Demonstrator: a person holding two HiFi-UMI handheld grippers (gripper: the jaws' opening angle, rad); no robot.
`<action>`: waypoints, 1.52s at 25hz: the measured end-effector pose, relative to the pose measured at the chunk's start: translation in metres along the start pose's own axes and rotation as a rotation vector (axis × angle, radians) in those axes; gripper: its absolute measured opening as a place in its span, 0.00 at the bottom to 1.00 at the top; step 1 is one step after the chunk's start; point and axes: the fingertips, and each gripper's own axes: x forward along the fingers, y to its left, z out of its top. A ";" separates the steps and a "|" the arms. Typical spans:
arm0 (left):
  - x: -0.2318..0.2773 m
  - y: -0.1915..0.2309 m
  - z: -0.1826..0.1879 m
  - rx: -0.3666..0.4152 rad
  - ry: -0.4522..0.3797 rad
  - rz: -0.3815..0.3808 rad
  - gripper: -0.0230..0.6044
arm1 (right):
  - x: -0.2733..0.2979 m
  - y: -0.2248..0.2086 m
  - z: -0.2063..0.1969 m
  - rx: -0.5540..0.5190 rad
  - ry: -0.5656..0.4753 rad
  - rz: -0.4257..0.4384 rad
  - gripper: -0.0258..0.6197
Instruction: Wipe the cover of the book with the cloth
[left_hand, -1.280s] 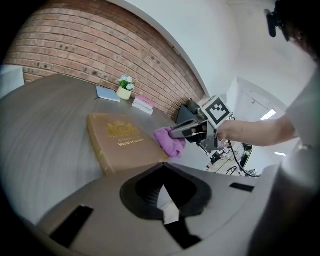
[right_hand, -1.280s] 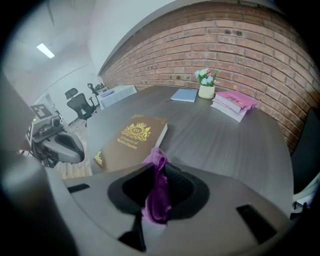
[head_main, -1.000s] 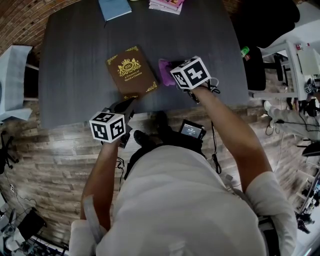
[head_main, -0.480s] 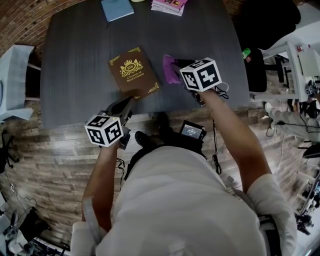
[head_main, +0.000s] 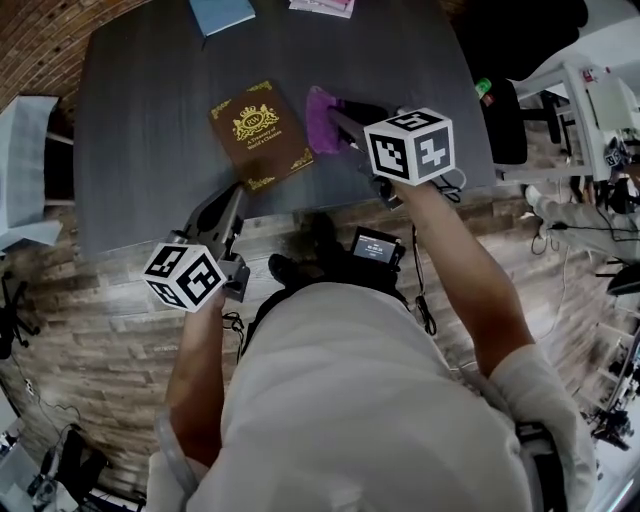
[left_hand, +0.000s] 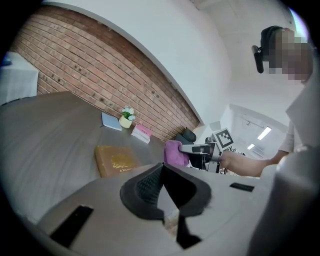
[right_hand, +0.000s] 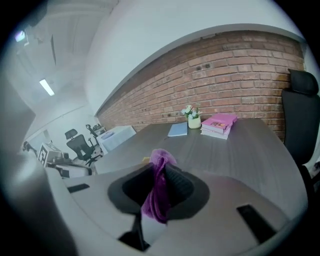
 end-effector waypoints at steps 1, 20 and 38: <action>-0.006 -0.003 0.003 0.002 -0.013 -0.005 0.05 | -0.004 0.006 0.002 0.009 -0.017 0.006 0.16; -0.110 -0.067 0.039 0.089 -0.185 -0.229 0.05 | -0.083 0.126 0.008 0.013 -0.265 0.091 0.16; -0.112 -0.131 0.042 0.083 -0.288 -0.174 0.05 | -0.170 0.106 0.008 -0.005 -0.295 0.150 0.16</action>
